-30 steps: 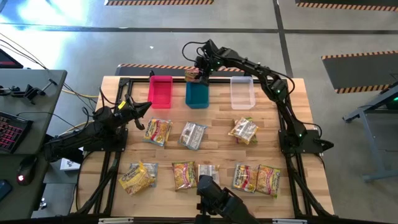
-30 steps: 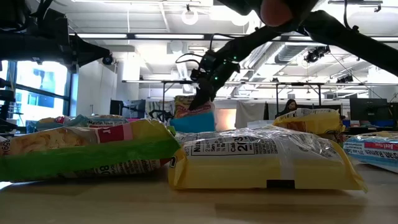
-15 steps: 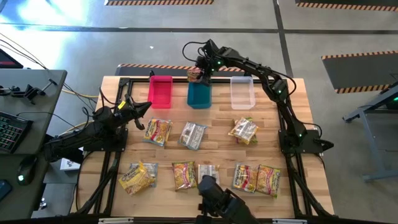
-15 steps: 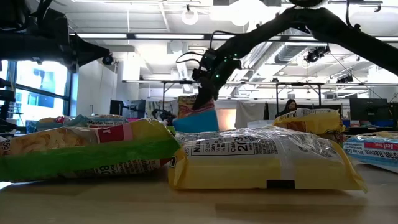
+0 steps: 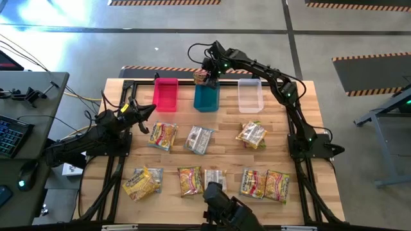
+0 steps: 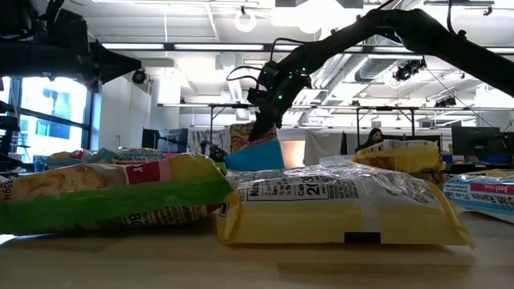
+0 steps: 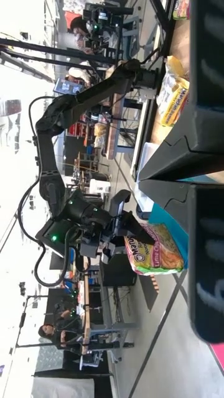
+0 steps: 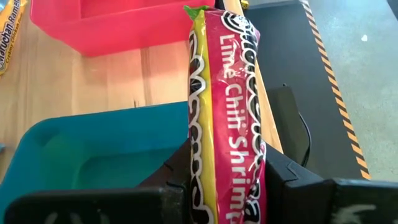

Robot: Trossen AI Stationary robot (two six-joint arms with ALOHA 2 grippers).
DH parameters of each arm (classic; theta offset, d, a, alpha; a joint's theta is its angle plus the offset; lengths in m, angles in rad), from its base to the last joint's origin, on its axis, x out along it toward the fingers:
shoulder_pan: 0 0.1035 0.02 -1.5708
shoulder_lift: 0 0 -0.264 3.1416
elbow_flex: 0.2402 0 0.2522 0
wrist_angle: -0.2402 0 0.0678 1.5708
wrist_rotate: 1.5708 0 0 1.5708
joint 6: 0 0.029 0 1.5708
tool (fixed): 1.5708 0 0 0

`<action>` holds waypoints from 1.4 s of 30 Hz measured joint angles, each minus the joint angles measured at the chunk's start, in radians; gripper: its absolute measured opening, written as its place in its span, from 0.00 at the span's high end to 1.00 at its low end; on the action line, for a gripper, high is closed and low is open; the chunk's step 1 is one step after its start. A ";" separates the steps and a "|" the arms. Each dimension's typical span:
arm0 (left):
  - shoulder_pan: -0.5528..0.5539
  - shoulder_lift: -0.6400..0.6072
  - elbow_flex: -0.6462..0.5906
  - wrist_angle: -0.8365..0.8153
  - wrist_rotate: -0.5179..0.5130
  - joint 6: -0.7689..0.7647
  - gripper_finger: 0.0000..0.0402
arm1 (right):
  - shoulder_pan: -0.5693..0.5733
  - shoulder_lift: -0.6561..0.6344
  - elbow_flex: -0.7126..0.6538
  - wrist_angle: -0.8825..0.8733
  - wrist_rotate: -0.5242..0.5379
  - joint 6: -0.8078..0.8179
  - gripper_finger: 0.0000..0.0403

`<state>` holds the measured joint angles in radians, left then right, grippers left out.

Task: Sort Maruchan noodles
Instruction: Put the top left green noodle pack into the blue bin

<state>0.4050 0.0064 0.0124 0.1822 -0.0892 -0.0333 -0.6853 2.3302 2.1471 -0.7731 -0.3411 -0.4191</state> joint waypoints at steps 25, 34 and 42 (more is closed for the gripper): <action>0.000 0.000 0.000 -0.002 0.000 0.000 1.00 | 0.027 -0.037 -0.003 -0.013 0.086 0.181 0.79; 0.000 0.000 0.000 -0.002 0.000 0.000 1.00 | 0.053 -0.036 -0.003 -0.016 0.132 0.259 0.79; 0.000 0.000 0.000 -0.004 0.000 0.000 1.00 | 0.058 0.008 -0.003 0.014 0.129 0.274 0.79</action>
<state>0.4051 0.0066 0.0124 0.1783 -0.0893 -0.0338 -0.6273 2.3383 2.1441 -0.7592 -0.2121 -0.1449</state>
